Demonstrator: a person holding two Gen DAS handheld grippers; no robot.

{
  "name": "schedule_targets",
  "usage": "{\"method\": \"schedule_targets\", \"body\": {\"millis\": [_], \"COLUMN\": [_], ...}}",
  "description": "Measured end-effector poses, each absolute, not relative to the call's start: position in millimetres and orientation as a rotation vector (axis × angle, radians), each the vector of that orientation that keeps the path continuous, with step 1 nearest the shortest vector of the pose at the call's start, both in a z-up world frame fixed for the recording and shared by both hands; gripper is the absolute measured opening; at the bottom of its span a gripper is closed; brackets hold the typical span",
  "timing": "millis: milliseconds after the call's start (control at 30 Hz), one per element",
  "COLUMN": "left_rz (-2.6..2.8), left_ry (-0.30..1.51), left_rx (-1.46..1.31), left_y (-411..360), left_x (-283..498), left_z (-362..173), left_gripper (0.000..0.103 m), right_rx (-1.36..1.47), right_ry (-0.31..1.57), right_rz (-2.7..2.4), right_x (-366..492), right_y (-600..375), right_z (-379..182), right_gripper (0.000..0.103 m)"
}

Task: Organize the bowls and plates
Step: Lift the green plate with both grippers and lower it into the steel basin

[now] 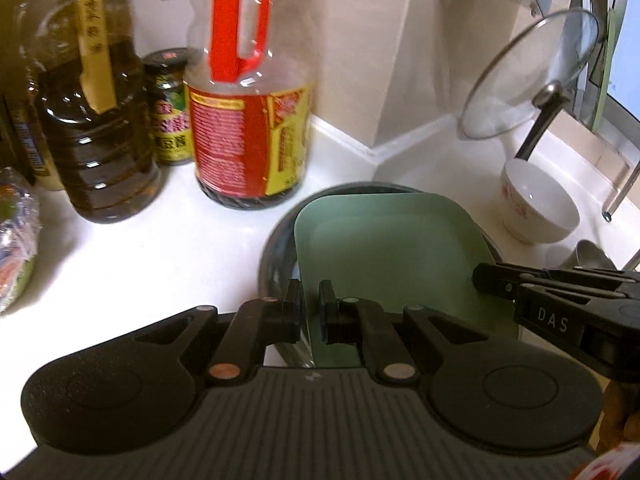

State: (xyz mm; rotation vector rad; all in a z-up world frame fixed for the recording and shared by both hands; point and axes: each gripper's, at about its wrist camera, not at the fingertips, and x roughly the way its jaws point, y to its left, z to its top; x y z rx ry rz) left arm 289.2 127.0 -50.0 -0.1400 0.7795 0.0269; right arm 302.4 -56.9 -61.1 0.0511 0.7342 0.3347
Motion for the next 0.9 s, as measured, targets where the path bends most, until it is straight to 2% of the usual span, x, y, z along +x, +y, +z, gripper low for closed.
{"method": "schedule_targets", "body": {"millis": [567, 900], "left_rz": [0.034, 0.051], "left_ry": [0.854, 0.882], "left_rx": [-0.117, -0.12], "left_y": [116.5, 118.8], "left_x": [315.6, 324.5], "left_z": [-72.7, -81.6], "left_gripper": [0.007, 0.008], "right_rx": [0.076, 0.076], "right_ry": [0.827, 0.821], "right_rz": [0.301, 0.298], "right_x": [322.7, 327.6], "right_y": [-61.4, -58.0], "right_z": [-88.1, -93.5], "right_gripper": [0.007, 0.007]}}
